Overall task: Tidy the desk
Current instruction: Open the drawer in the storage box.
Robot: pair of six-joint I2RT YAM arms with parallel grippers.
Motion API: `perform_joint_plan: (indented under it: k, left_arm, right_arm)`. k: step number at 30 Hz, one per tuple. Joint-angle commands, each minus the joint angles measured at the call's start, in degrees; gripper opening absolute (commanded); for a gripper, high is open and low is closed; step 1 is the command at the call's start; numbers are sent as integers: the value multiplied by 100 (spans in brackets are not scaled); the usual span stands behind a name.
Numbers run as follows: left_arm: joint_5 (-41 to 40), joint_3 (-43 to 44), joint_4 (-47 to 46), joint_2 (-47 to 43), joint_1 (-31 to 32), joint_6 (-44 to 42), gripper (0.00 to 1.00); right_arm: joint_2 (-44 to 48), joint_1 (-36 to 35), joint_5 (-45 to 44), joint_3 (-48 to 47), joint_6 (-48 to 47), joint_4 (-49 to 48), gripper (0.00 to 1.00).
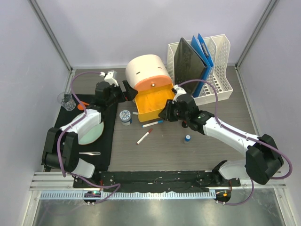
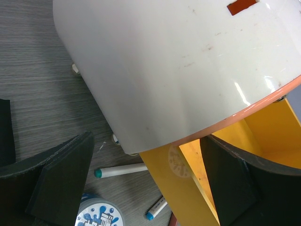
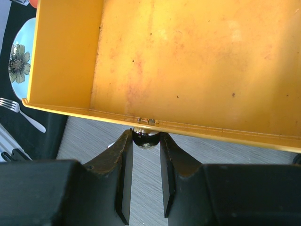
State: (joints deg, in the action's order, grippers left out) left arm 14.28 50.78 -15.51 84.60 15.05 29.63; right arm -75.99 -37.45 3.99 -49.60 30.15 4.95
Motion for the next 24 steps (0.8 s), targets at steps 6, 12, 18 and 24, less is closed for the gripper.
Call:
perform_joint_plan:
  k: [6,12,18,24]
  left_arm:
    - [74,213,-102,-233,7,52,100]
    - [171,195,-119,-277,24,61,100]
    - [303,230,-128,-181,138,78,100]
    - [215,186,-172,-251,165,78,100]
  right_arm:
    - [163,-43,-47,-119,140,-187,15]
    - [-4,-130,-222,-453,263,-293,15]
    - [-197,-429,-750,-761,342,-223,15]
    - [-338,-702,-1418,-779,474,-12,15]
